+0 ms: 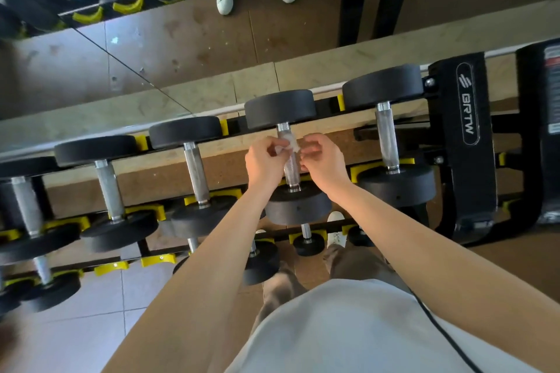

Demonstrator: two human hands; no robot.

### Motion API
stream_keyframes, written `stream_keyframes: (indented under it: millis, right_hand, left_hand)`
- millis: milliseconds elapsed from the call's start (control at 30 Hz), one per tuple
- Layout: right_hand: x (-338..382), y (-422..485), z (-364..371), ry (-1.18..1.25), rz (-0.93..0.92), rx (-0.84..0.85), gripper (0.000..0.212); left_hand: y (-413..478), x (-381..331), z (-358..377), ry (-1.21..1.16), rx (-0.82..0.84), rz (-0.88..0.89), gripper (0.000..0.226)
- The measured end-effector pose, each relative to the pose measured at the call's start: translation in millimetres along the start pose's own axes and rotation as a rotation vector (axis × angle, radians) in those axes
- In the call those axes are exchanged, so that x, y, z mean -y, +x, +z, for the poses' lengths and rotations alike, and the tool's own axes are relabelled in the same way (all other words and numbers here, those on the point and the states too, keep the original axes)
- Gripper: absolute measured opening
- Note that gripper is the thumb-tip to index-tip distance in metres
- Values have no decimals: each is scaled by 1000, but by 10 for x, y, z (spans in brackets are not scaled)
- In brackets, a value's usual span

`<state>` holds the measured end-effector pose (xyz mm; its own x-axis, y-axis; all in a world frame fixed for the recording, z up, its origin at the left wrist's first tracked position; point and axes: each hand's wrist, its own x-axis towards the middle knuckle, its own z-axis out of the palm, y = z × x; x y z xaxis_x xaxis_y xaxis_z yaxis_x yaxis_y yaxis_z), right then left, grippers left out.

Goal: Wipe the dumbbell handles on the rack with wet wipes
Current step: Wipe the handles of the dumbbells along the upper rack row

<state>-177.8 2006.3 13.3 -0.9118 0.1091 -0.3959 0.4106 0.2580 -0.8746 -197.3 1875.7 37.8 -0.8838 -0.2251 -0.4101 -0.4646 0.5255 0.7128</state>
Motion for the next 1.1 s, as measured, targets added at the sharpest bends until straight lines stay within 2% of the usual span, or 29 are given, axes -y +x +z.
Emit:
stream_keyframes:
  millis: [133, 267, 367, 433, 467, 567, 600, 633, 733, 867, 933, 1100]
  right_hand:
    - [34, -12, 23, -151, -150, 50, 39]
    - [-36, -68, 35, -364, -193, 153, 27]
    - [-9, -67, -62, -411, -177, 281, 21]
    - [42, -8, -129, -442, -153, 303, 20]
    - [68, 47, -154, -402, -120, 238, 20]
    - [146, 226, -167, -154, 52, -128, 20]
    - [157, 269, -133, -120, 75, -199, 20]
    - [158, 292, -77, -113, 83, -201, 20]
    - [135, 212, 115, -77, 70, -48, 22]
    - [48, 138, 108, -190, 37, -28, 14]
    - [16, 113, 47, -230, 79, 18, 13]
    - [-10, 51, -199, -441, 142, 339, 25]
  left_hand:
    - [-202, 243, 26, 95, 105, 3, 6]
    - [-288, 316, -98, 129, 297, 47, 15]
    - [-289, 360, -257, 38, 316, -3, 19]
    - [-297, 408, -338, -42, 285, -62, 21]
    - [-296, 433, -361, -62, 274, -82, 23]
    - [-284, 426, -348, -65, 286, -88, 34]
    - [-280, 400, -321, -72, 287, -89, 36]
    - [-280, 363, -291, -80, 285, -90, 37]
    - [-294, 295, -225, -101, 282, -102, 37]
    - [-301, 305, -247, -94, 301, -102, 35]
    - [-300, 302, -263, -86, 308, -96, 33]
    - [-286, 275, -265, -93, 196, -67, 22]
